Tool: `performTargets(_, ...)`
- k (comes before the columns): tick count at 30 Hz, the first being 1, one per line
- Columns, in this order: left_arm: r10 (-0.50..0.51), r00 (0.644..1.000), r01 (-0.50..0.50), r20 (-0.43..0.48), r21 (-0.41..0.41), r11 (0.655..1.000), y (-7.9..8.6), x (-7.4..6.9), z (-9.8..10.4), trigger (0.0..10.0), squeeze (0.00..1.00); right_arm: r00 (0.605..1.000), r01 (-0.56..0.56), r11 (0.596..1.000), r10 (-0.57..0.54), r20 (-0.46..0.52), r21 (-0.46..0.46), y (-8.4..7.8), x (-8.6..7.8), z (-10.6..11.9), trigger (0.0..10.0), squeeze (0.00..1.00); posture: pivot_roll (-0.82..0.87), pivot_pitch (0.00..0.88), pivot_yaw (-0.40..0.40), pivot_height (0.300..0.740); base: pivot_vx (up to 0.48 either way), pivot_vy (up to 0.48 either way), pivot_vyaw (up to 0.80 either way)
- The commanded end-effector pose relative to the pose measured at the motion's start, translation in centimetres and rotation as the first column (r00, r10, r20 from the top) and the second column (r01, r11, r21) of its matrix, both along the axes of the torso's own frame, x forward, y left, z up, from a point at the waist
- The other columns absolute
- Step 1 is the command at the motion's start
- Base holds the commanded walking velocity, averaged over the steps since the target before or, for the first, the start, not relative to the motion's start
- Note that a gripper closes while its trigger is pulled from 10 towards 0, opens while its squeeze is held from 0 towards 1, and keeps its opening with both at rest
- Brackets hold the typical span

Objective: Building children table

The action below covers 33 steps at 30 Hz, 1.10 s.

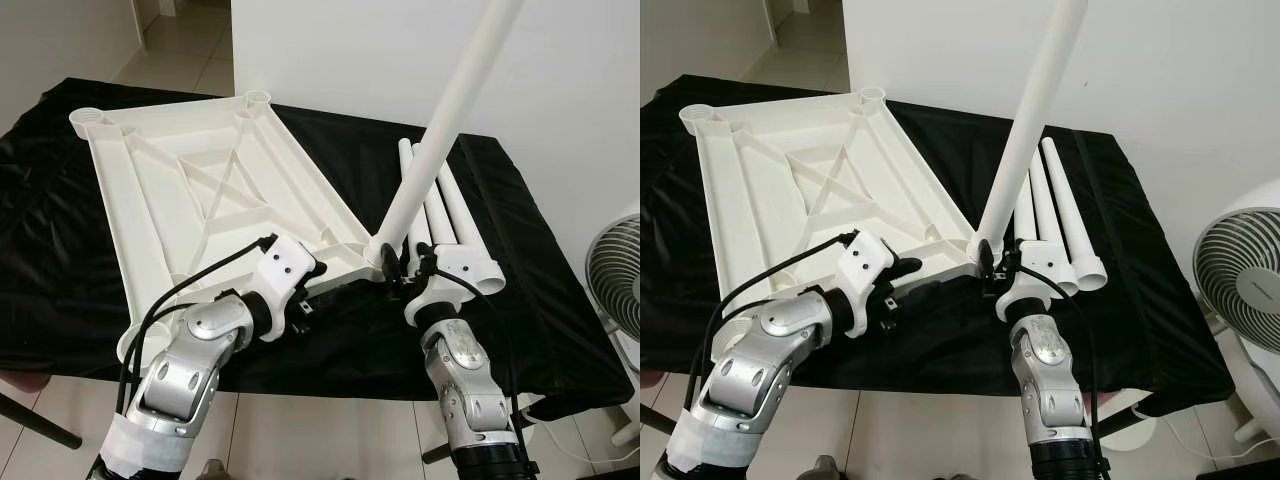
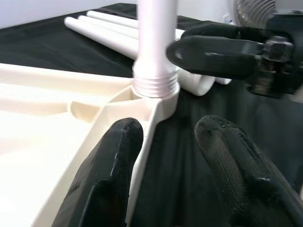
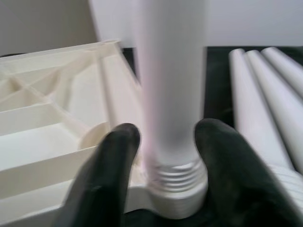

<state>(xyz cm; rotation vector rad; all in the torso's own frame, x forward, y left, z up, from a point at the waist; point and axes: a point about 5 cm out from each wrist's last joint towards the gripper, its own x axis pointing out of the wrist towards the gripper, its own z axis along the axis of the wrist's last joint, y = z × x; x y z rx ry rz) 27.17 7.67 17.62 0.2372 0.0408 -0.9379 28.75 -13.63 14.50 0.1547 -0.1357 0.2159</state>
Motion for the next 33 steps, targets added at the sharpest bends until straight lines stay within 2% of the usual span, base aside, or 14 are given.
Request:
performTargets(1, 0.089, 0.996, -0.089, 0.021, 0.006, 0.996, 0.3, 0.5, -0.1, 10.0, 0.0, 0.999, -0.032, 0.999, 0.032, -0.009, 0.012, -0.1, 0.0, 0.0, 0.0, 0.0, 0.14, 0.042, -0.102, 0.74, 0.0, 0.0, 0.0)
performTargets(4, 0.112, 0.993, -0.113, 0.027, 0.021, 0.993, 0.6, 0.8, -0.2, 10.0, 0.0, 0.991, -0.127, 0.991, 0.128, -0.033, 0.044, -0.2, 0.8, 0.2, 0.0, 0.0, 0.15, 0.046, -0.103, 0.74, 0.0, 0.0, 0.0)
performTargets(5, 0.119, 0.992, -0.12, 0.029, 0.026, 0.992, 0.6, 0.9, -0.2, 10.0, 0.0, 0.978, -0.199, 0.979, 0.202, -0.054, 0.05, -0.1, 1.0, 0.2, 4.7, 0.0, 0.15, 0.049, -0.103, 0.74, 0.0, 0.0, 0.0)
performTargets(6, 0.122, 0.992, -0.123, 0.03, 0.029, 0.992, 0.7, 0.9, -0.2, 10.0, 0.0, 0.966, -0.246, 0.968, 0.25, -0.069, 0.054, -0.1, 1.0, 0.3, 4.7, 0.0, 0.15, 0.049, -0.103, 0.74, 0.0, 0.0, 0.0)
performTargets(8, 0.122, 0.992, -0.123, 0.03, 0.029, 0.992, 0.7, 0.9, -0.2, 10.0, 0.0, 0.966, -0.246, 0.968, 0.25, -0.069, 0.054, -0.1, 1.0, 0.3, 4.7, 0.0, 0.15, 0.049, -0.103, 0.74, 0.0, 0.0, 0.0)
performTargets(9, 0.129, 0.991, -0.13, 0.033, 0.035, 0.991, 0.7, 1.0, -0.2, 10.0, 0.0, 0.96, -0.269, 0.963, 0.271, -0.069, 0.036, -0.3, 1.2, 0.4, 10.0, 0.0, 0.15, 0.052, -0.103, 0.74, 0.0, 0.0, 0.0)
performTargets(12, 0.141, 0.989, -0.143, 0.037, 0.048, 0.989, 0.8, 1.2, -0.3, 10.0, 0.0, 0.957, -0.281, 0.959, 0.282, -0.064, 0.025, -0.8, 1.7, 0.7, 10.0, 0.0, 0.15, 0.057, -0.104, 0.74, 0.0, 0.0, 0.0)
performTargets(14, 0.171, 0.985, -0.173, 0.034, 0.062, 0.983, 1.1, 1.5, -0.5, 10.0, 0.0, 0.959, -0.277, 0.961, 0.276, -0.059, 0.005, -2.2, 3.2, 1.3, 10.0, 0.0, 0.15, 0.063, -0.103, 0.74, 0.0, 0.0, 0.0)
performTargets(18, 0.18, 0.983, -0.182, 0.036, 0.068, 0.981, 1.1, 1.7, -0.5, 10.0, 0.0, 0.962, -0.269, 0.963, 0.269, -0.041, -0.005, -2.6, 3.8, 1.7, 10.0, 0.0, 0.15, 0.066, -0.104, 0.74, 0.0, 0.0, 0.0)
performTargets(20, 0.198, 0.98, -0.2, 0.035, 0.073, 0.977, 1.2, 1.9, -0.6, 10.0, 0.0, 0.978, -0.208, 0.978, 0.208, -0.024, 0.002, -3.5, 4.7, 2.2, 10.0, 0.0, 0.15, 0.071, -0.104, 0.74, 0.0, 0.0, 0.0)
performTargets(22, 0.206, 0.978, -0.208, 0.034, 0.078, 0.975, 1.2, 2.0, -0.7, 10.0, 0.0, 0.982, -0.186, 0.982, 0.187, -0.011, 0.022, -3.8, 4.9, 2.3, 10.0, 0.0, 0.15, 0.073, -0.104, 0.74, 0.0, 0.0, 0.0)
performTargets(27, 0.215, 0.976, -0.217, 0.027, 0.088, 0.972, 1.3, 2.0, -0.9, 10.0, 0.0, 0.967, -0.256, 0.965, 0.256, 0.01, 0.052, -3.0, 4.3, 2.7, 10.0, 0.0, 0.15, 0.074, -0.103, 0.74, 0.0, 0.0, 0.0)
performTargets(29, 0.212, 0.977, -0.214, 0.023, 0.108, 0.971, 1.4, 1.9, -1.2, 10.0, 0.0, 0.939, -0.343, 0.937, 0.342, 0.024, 0.069, -1.9, 3.2, 2.8, 10.0, 0.0, 0.15, 0.077, -0.101, 0.74, 0.0, 0.0, 0.0)
performTargets(33, 0.203, 0.979, -0.203, 0.016, 0.128, 0.971, 1.3, 1.8, -1.4, 10.0, 0.0, 0.924, -0.382, 0.921, 0.381, 0.027, 0.082, -1.6, 2.6, 2.8, 10.0, 0.0, 0.14, 0.082, -0.099, 0.74, 0.0, 0.0, 0.0)
